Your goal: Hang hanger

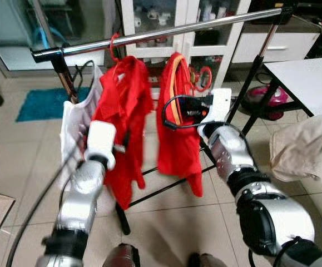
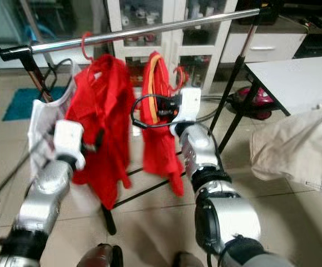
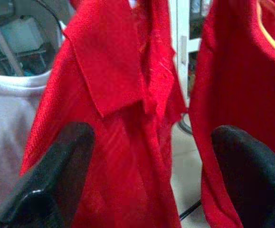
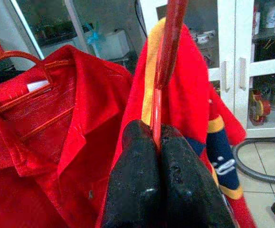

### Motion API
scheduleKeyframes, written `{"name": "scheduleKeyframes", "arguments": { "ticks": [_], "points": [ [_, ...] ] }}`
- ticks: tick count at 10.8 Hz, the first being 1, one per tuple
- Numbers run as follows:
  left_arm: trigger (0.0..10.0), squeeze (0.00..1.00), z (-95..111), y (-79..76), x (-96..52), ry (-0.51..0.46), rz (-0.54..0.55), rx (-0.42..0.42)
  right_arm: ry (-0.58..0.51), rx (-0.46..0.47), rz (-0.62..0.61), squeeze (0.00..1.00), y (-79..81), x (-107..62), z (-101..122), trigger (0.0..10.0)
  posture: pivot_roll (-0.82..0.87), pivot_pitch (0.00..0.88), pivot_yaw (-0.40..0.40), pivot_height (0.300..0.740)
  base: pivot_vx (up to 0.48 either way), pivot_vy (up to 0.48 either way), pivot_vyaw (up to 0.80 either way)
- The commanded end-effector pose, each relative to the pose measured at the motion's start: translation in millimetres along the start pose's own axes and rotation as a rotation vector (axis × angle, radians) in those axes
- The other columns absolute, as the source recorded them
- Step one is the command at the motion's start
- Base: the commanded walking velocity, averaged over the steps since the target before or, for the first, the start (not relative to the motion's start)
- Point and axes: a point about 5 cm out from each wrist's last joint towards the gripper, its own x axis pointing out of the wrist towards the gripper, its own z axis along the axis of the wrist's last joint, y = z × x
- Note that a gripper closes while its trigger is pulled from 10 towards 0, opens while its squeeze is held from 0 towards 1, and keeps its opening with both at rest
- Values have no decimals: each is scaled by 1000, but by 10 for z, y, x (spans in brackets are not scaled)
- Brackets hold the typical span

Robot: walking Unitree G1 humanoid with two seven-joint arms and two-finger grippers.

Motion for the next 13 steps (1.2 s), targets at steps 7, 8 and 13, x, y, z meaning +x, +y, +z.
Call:
{"name": "scheduleKeyframes", "arguments": {
  "ticks": [7, 8, 13],
  "points": [
    [10000, 0, -55, -166, 99, 37, -12, -38, -47, -68, -2, 0, -86, -6, 145, 0, 103, 37, -20, 740, 0, -468, 189],
    [10000, 0, -62, -133, 102, 35, 33, -53, -23, -83, 20, 0, -40, 10, 122, 0, 108, 40, -33, 740, 307, -322, 0],
    [10000, 0, 191, -28, -22, -159, 86, -38, -37, -122, 84, 0, 83, 99, 232, 0, 127, 52, -69, 740, 0, 0, 0]
  ]
}}
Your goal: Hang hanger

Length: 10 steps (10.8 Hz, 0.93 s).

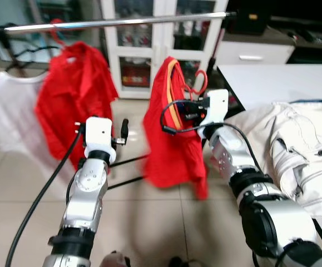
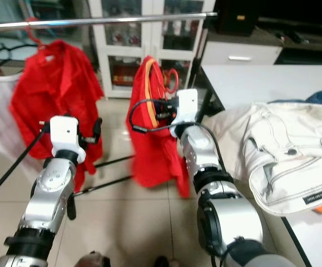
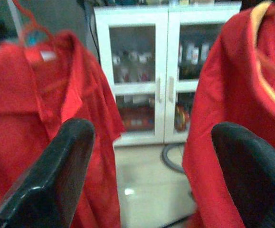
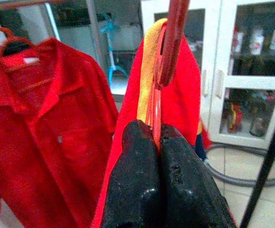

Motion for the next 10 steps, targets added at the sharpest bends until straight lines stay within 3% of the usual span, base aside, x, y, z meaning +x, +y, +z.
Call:
{"name": "scheduleKeyframes", "arguments": {
  "ticks": [1, 3, 10],
  "points": [
    [10000, 0, 66, -20, 2, -36, -6, -2, -70, -45, 35, 0, 46, 87, 225, 0, 132, 54, -73, 740, 461, 0, 0],
    [10000, 0, -9, -32, -22, -1, 22, -20, -59, -52, 71, 0, 112, 124, 240, 0, 131, 57, -76, 740, 463, 0, 0],
    [10000, 0, -40, -68, -7, 33, -18, 4, -38, -44, 75, 0, 107, 113, 196, 0, 126, 67, -78, 740, 463, 0, 0]
  ]
}}
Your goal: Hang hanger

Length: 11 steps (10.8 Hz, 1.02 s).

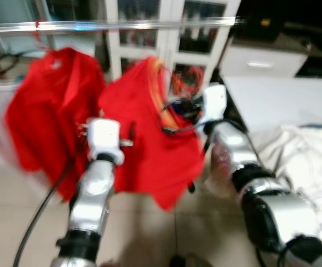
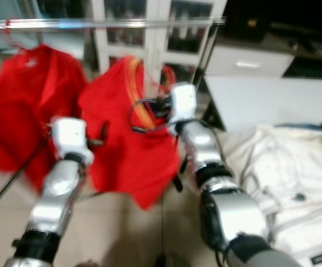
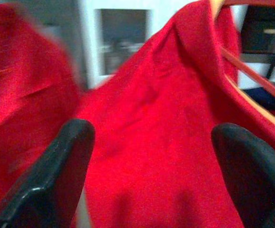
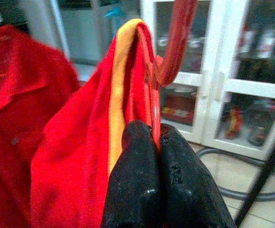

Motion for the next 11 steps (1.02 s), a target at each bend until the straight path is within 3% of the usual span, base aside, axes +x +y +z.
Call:
{"name": "scheduleKeyframes", "arguments": {
  "ticks": [1, 6, 11],
  "points": [
    [10000, 0, 1, 108, -6, 3, 26, 20, -77, -8, 38, 0, 118, 107, 204, 0, 126, 66, -78, 740, 465, 0, 0],
    [10000, 0, -10, 100, -23, 4, 32, 8, -135, -22, 101, 0, 192, 196, 447, 0, 138, 52, -90, 740, 464, 0, 0],
    [10000, 0, -34, 99, -1, 24, 72, 56, -122, -34, 183, 0, 330, 311, 621, 0, 157, 37, -105, 740, 0, 0, 0]
  ]
}}
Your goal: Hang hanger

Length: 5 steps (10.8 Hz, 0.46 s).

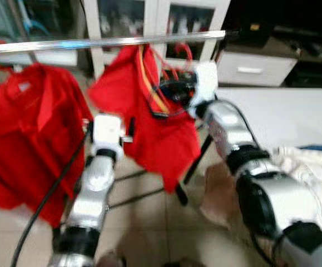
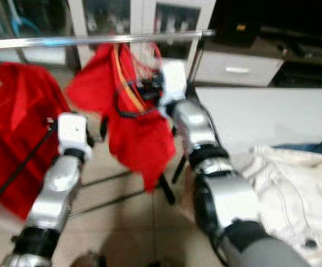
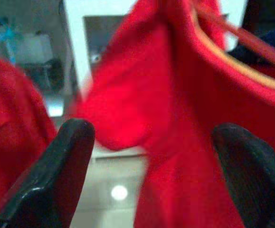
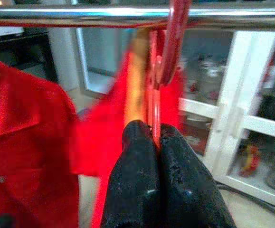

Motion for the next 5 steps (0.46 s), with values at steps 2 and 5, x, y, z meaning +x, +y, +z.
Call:
{"name": "scheduleKeyframes", "arguments": {
  "ticks": [2, 5],
  "points": [
    [10000, 0, -66, 20, -19, 36, 23, 16, -33, -5, 12, 0, -1, 41, 127, 0, 169, 36, -114, 740, 0, 0, 0],
    [10000, 0, -70, 41, -21, 37, 41, 31, -11, 23, 7, 0, 21, 31, 44, 0, 173, 40, -119, 740, 0, 0, 0]
  ]
}}
